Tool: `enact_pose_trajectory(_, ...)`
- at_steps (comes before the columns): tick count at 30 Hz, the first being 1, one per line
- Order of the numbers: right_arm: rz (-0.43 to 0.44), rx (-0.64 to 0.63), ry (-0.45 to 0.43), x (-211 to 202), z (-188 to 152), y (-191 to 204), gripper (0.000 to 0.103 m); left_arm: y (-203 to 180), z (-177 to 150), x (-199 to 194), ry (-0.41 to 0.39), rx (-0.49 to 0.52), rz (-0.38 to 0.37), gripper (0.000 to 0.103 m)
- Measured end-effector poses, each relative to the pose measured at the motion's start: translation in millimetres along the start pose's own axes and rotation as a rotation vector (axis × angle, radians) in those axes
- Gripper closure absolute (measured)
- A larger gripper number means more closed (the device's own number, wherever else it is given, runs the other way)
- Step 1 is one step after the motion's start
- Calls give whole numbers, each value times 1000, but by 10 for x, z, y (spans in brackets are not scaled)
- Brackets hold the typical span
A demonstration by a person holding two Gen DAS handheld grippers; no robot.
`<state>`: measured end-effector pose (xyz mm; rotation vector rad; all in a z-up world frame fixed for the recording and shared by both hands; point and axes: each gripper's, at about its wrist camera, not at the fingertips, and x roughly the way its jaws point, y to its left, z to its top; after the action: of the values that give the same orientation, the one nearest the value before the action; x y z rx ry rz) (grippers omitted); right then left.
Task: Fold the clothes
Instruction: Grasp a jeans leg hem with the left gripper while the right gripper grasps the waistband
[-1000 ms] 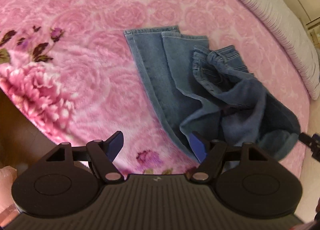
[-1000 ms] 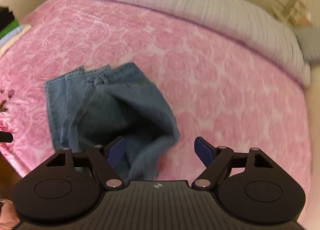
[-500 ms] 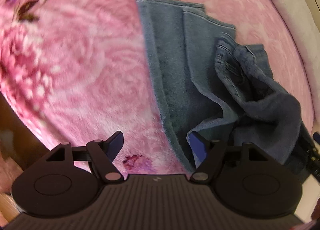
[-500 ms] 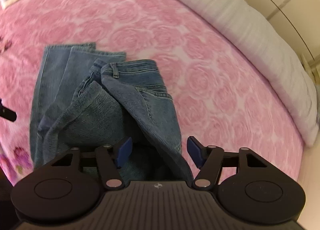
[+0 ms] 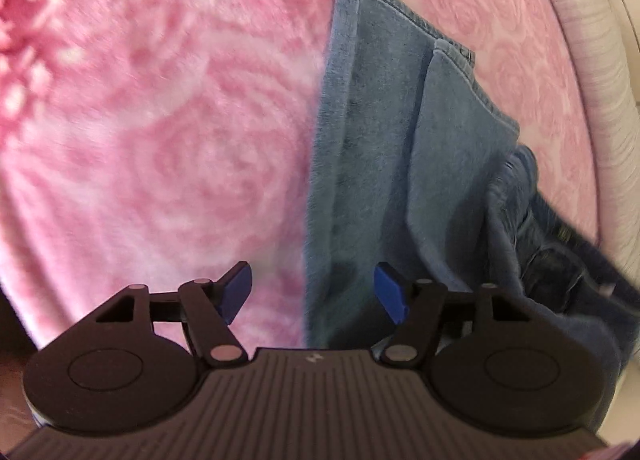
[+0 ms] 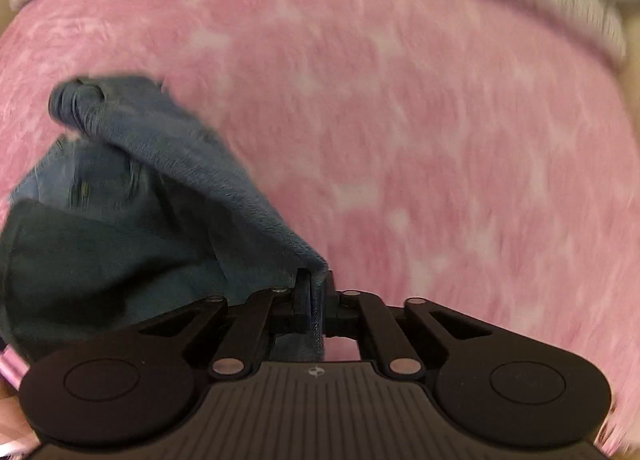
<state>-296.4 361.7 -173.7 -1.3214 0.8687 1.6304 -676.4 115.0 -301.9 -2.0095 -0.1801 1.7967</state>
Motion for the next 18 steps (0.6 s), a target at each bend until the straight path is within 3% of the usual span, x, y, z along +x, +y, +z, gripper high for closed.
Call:
enact_pose_trajectory(1,20,-2,30,44,-30,-50,80,-10,7,37,-2,-4,1,49)
enact_pose_trajectory(4,9,-82,-19,75,-65,33,44,-53,34,81,-20,10,-7,53)
enact_pose_trajectory(8,10,-187,-96,178,128,223,32,-113,78,96,-28,43,-26,53)
enact_pose_trajectory(9,0,-214,-117,216,212,278,31,-119,82,103,-23,53,-28,58)
enact_pose_trajectory(10,-3,-223,-124,257,292,311,32,-127,80,120,-15,62,-33,69)
enact_pose_trajectory(11,-6,-231,-131,298,372,343,34,-134,77,137,-7,72,-37,73)
enact_pose_trajectory(12,1,-223,-129,345,450,364,49,-141,75,153,1,82,-43,83)
enact_pose_trajectory(13,30,-208,-114,397,504,361,100,-147,73,162,5,93,-54,98)
enact_pose_trajectory(14,59,-192,-99,449,557,358,99,-146,76,140,-2,103,-68,103)
enact_pose_trajectory(18,110,-43,-144,282,509,151,99,-179,146,-20,-17,117,-155,103)
